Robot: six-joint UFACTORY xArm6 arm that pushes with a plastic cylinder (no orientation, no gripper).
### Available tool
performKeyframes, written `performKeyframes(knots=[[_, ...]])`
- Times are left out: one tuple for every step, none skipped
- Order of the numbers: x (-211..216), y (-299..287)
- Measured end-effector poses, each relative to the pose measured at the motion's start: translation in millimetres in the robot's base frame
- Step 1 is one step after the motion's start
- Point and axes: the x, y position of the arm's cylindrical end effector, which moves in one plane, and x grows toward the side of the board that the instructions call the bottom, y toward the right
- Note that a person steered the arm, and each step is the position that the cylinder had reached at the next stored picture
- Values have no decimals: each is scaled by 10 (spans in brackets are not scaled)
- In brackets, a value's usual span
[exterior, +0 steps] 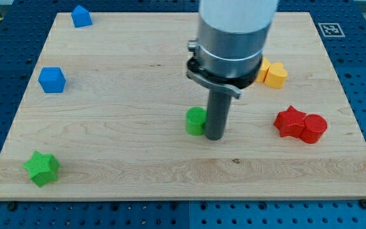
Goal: Move your arm left to the green circle
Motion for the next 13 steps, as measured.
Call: performKeyframes(knots=[[0, -46], [53, -139], [72, -142], [218, -147], [533, -286], [583, -643], [689, -989], [942, -1030], [912, -1002], [424, -930], [4, -965], [-75, -966], [-75, -978]])
